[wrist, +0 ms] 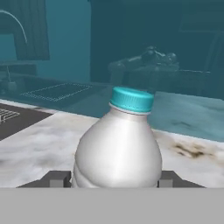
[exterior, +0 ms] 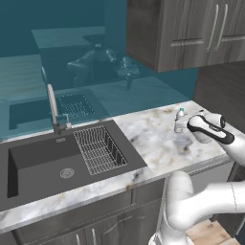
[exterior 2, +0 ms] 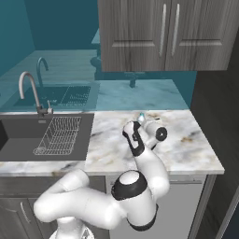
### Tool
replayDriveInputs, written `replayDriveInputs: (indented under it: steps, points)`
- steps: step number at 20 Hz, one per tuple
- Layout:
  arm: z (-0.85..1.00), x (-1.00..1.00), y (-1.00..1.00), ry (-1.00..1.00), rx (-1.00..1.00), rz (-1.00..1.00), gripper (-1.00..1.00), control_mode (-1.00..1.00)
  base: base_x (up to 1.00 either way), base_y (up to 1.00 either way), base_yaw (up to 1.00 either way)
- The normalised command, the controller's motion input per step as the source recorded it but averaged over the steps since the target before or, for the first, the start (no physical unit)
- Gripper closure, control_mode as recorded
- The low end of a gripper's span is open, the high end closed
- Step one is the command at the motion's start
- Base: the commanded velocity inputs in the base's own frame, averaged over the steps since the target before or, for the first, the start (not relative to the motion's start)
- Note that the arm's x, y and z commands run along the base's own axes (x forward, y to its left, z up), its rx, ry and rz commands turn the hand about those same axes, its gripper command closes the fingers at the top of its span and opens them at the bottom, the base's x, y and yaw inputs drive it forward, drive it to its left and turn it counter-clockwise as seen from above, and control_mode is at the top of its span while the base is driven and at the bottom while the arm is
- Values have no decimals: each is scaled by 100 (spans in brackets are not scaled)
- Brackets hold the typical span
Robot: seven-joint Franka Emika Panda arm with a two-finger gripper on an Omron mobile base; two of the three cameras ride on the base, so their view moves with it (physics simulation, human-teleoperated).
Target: Take the bottled waters from the counter and place them in the freezer to freeze. Close the freezer door after placing the bottles.
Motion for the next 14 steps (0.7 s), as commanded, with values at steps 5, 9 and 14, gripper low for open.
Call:
replayDriveInputs:
  steps: [5, 9, 14]
  points:
    - [79, -61, 28, -13, -15, 0, 100, -100, 0, 0, 0]
    - [82, -80, 16, -7, -14, 0, 100, -100, 0, 0, 0]
    - [79, -88, 3, 8, -2, 0, 100, -100, 0, 0, 0]
